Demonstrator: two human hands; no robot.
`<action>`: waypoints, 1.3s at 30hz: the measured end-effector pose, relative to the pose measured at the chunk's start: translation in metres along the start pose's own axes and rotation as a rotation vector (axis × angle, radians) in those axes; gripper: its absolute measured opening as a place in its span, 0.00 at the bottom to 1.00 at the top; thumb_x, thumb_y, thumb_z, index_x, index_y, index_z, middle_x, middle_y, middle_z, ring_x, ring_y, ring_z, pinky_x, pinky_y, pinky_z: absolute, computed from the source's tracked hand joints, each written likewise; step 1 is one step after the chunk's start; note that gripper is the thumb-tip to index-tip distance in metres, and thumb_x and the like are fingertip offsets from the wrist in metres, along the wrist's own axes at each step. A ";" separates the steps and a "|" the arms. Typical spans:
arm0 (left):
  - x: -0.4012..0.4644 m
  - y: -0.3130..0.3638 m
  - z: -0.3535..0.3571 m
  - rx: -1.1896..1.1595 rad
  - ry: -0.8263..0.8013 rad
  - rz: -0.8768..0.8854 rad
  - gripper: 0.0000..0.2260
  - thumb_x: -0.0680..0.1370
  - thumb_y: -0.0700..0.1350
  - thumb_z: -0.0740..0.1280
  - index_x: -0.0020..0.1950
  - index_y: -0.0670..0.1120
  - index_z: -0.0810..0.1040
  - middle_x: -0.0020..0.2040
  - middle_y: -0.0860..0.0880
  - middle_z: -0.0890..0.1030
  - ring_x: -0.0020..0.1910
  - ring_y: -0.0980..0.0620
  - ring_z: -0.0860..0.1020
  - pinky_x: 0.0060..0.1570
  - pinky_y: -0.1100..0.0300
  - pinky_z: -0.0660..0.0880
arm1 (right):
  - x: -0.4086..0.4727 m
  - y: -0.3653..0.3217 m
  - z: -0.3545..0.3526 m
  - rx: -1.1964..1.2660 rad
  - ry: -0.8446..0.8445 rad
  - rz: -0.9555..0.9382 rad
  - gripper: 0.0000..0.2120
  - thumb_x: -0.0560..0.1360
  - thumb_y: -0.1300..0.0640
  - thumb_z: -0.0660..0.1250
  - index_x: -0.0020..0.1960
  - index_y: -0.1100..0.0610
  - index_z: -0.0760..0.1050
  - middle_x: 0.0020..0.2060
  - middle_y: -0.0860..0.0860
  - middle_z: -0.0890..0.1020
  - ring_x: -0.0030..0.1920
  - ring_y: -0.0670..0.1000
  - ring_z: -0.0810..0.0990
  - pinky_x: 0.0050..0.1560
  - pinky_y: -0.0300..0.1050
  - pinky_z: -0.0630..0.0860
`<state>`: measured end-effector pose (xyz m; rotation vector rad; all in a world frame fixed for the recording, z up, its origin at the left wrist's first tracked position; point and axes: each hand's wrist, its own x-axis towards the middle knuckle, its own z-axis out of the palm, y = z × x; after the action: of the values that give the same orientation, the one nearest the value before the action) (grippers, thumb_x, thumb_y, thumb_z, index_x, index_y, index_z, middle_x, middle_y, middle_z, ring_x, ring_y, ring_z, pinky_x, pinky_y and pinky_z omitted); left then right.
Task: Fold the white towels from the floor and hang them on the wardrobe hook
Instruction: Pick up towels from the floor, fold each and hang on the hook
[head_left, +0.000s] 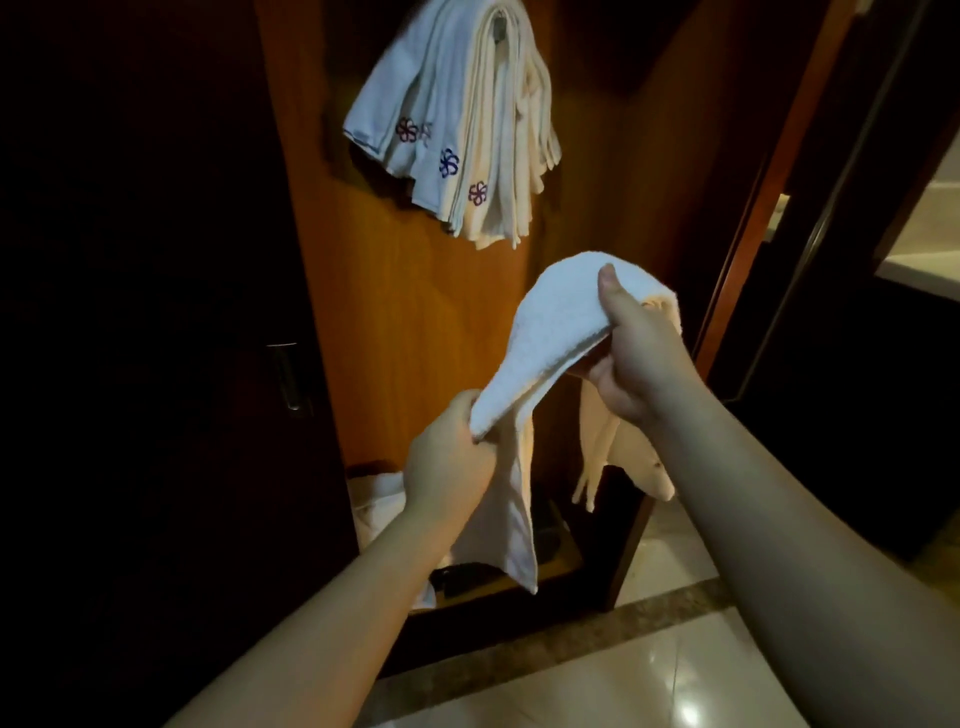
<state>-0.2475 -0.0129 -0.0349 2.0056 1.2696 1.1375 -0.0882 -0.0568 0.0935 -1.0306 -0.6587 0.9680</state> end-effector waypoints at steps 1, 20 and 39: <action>0.005 -0.012 -0.002 0.053 -0.003 -0.034 0.11 0.72 0.51 0.58 0.52 0.58 0.74 0.39 0.57 0.79 0.37 0.55 0.77 0.35 0.54 0.76 | 0.004 -0.006 0.001 0.007 0.018 -0.025 0.22 0.80 0.46 0.66 0.70 0.54 0.65 0.56 0.51 0.83 0.56 0.52 0.83 0.59 0.60 0.79; 0.044 -0.093 -0.104 -0.823 0.194 -0.170 0.13 0.71 0.39 0.67 0.54 0.48 0.79 0.50 0.47 0.83 0.51 0.51 0.81 0.51 0.55 0.78 | 0.056 -0.032 -0.038 0.369 0.228 -0.038 0.26 0.77 0.50 0.72 0.69 0.58 0.69 0.57 0.55 0.83 0.53 0.56 0.85 0.36 0.51 0.83; -0.002 -0.064 -0.131 -1.121 -0.224 -0.111 0.17 0.71 0.33 0.61 0.29 0.49 0.80 0.47 0.46 0.85 0.47 0.45 0.85 0.35 0.57 0.81 | 0.064 -0.012 -0.053 0.294 0.113 0.079 0.24 0.84 0.46 0.60 0.73 0.60 0.66 0.61 0.59 0.82 0.57 0.60 0.84 0.56 0.59 0.82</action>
<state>-0.3900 0.0106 -0.0156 1.1369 0.4100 1.1415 -0.0116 -0.0227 0.0849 -0.8474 -0.3705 1.0321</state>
